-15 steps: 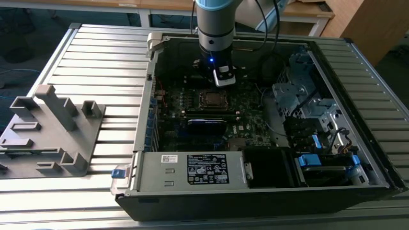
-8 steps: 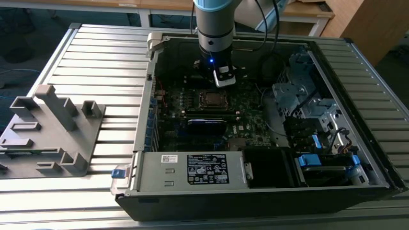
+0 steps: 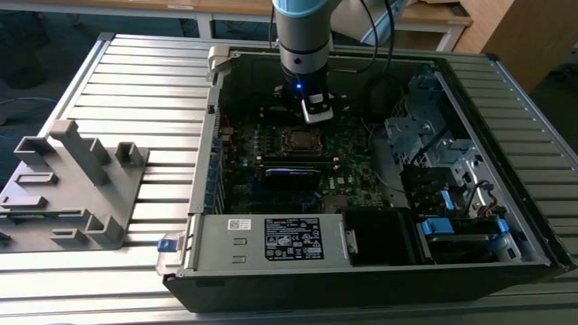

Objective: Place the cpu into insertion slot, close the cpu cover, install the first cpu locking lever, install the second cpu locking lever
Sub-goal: 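Install the first cpu locking lever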

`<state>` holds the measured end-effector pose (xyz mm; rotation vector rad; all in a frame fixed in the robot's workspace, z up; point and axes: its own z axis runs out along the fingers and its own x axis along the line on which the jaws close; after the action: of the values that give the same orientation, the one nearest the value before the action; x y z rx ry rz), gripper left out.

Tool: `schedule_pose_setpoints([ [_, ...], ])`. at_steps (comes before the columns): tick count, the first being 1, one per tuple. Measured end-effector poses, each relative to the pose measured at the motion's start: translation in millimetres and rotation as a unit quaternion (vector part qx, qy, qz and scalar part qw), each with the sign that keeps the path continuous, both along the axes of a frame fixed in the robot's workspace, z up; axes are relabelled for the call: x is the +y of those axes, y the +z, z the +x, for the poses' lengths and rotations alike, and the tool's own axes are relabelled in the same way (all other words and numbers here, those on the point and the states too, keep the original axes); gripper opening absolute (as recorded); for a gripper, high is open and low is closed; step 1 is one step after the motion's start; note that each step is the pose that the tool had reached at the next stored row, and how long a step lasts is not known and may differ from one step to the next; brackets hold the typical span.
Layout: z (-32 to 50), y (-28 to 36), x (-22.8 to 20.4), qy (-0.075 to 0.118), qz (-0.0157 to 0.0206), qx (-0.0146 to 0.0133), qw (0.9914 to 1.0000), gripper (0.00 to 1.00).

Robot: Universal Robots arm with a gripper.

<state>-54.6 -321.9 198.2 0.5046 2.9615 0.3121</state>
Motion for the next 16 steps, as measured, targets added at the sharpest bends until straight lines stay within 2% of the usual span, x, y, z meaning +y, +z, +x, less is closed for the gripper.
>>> schedule_pose_setpoints([
  [16, -2.5, -0.3, 0.7, -0.001, 0.0009, 0.0, 1.0, 0.11],
])
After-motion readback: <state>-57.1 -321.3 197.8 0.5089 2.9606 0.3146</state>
